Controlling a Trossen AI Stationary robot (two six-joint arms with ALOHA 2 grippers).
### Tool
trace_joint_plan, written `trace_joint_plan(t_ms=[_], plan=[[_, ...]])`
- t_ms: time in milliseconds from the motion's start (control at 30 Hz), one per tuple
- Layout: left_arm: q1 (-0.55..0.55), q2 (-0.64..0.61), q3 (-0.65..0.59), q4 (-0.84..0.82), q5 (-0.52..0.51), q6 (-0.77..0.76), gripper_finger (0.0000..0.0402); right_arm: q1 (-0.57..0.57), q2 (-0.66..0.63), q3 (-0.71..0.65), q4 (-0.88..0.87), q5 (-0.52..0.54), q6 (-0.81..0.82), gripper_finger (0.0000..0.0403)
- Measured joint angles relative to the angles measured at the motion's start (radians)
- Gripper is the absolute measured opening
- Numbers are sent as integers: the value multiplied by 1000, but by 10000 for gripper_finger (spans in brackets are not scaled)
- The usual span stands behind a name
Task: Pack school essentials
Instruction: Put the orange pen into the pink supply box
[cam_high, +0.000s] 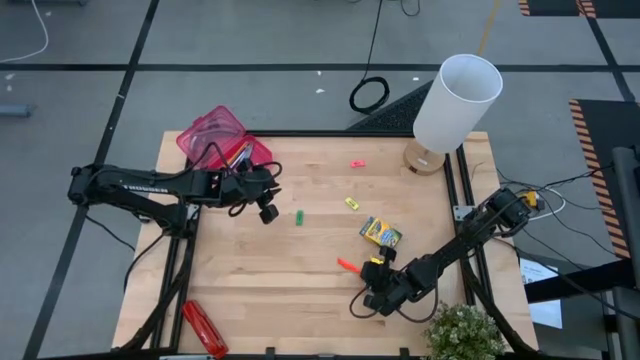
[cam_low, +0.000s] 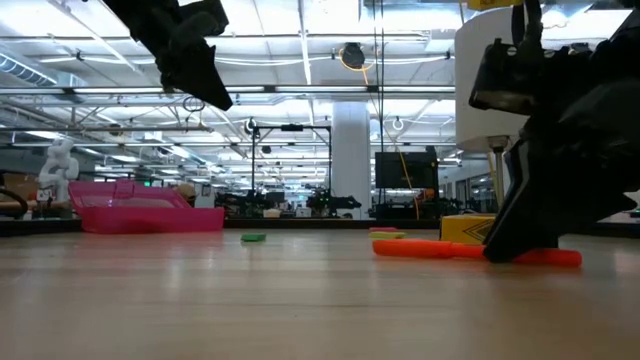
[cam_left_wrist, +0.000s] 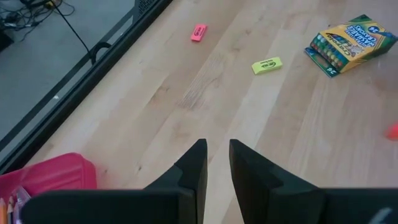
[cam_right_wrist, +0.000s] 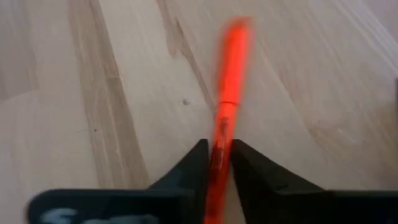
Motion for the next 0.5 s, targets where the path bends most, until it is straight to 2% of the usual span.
trace_joint_plan(t_ms=[167, 500], plan=[[-17, 0, 0, 1, 0, 1, 72, 0, 0, -18, -4, 3, -27, 16], [-63, 0, 0, 72, 3, 52, 72, -42, -98, -25, -14, -5, -130, 39]])
